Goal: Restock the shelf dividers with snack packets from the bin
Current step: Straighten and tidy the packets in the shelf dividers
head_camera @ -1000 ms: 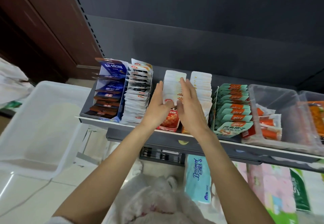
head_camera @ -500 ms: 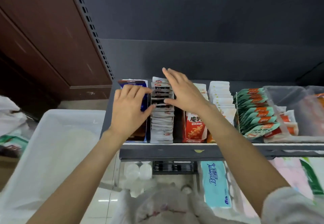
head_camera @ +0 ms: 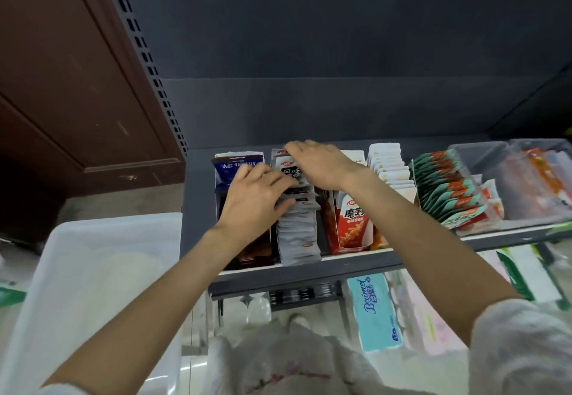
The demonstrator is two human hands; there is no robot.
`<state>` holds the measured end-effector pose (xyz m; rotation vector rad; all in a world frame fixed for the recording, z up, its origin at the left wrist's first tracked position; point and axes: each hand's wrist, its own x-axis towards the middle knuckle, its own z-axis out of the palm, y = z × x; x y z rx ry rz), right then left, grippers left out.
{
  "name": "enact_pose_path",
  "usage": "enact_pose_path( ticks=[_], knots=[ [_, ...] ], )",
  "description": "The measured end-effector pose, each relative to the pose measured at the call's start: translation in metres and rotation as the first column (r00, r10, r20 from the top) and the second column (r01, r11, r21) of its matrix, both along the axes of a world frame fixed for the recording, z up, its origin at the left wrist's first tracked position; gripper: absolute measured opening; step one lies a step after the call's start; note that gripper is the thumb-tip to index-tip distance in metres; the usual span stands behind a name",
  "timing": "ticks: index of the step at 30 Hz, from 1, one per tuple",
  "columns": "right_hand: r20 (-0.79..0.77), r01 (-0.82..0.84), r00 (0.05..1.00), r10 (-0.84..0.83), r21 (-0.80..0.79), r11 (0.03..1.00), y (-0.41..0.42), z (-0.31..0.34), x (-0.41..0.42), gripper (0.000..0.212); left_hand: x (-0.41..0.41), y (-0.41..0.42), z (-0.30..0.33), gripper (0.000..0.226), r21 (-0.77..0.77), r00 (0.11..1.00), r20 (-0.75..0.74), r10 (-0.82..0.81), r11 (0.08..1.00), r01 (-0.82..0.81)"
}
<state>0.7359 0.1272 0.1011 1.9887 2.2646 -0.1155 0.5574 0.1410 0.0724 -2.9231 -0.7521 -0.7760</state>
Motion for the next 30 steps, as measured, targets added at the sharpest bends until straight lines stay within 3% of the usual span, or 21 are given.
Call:
enact_pose_path(
  ticks=[5, 9, 12, 14, 15, 18, 21, 23, 26, 30],
  knots=[
    [-0.09, -0.002, 0.996, 0.003, 0.011, 1.0, 0.001, -0.007, 0.013, 0.039, 0.004, -0.002, -0.003, 0.052, -0.054, 0.994, -0.068, -0.083, 0.995, 0.079],
    [-0.138, -0.033, 0.99, 0.029, -0.031, 0.999, 0.001, -0.006, 0.016, 0.033, 0.01, 0.0, -0.006, 0.03, -0.027, 0.999, -0.024, -0.028, 0.999, 0.027],
    [-0.39, 0.032, 0.913, -0.12, -0.223, 0.974, -0.005, 0.003, 0.023, 0.043, 0.016, 0.005, -0.002, 0.003, -0.029, 1.0, 0.02, 0.011, 1.0, -0.011],
    [-0.557, 0.035, 0.786, -0.269, -0.394, 0.918, -0.012, 0.011, 0.03, 0.051, 0.02, 0.011, 0.001, 0.004, -0.026, 0.998, 0.028, 0.049, 0.998, -0.048],
    [-0.572, 0.009, 0.771, -0.281, -0.431, 0.902, -0.015, 0.014, 0.032, 0.059, 0.022, 0.014, 0.003, 0.004, -0.023, 0.998, 0.029, 0.062, 0.998, -0.061],
    [-0.417, -0.02, 0.904, -0.094, -0.259, 0.966, -0.019, 0.012, 0.029, 0.077, 0.026, 0.017, 0.006, 0.006, -0.009, 0.996, 0.039, 0.086, 0.996, -0.086],
    [-0.248, -0.027, 0.968, 0.031, 0.02, 0.999, -0.012, 0.002, 0.023, 0.058, 0.025, 0.011, 0.011, 0.016, 0.012, 0.989, 0.092, 0.116, 0.993, -0.117],
    [-0.207, -0.059, 0.975, 0.075, 0.083, 0.995, -0.006, -0.001, 0.024, 0.048, 0.02, 0.003, 0.015, 0.02, 0.012, 0.99, 0.124, 0.072, 0.997, -0.074],
    [-0.199, -0.08, 0.975, 0.097, 0.094, 0.992, -0.001, 0.0, 0.027, 0.046, 0.008, -0.01, 0.011, 0.032, -0.05, 0.997, -0.032, -0.068, 0.997, 0.067],
    [-0.163, -0.112, 0.978, 0.128, 0.101, 0.989, 0.003, -0.002, 0.025, 0.048, 0.001, -0.017, -0.004, 0.05, -0.089, 0.941, -0.322, -0.1, 0.993, 0.075]
  ],
)
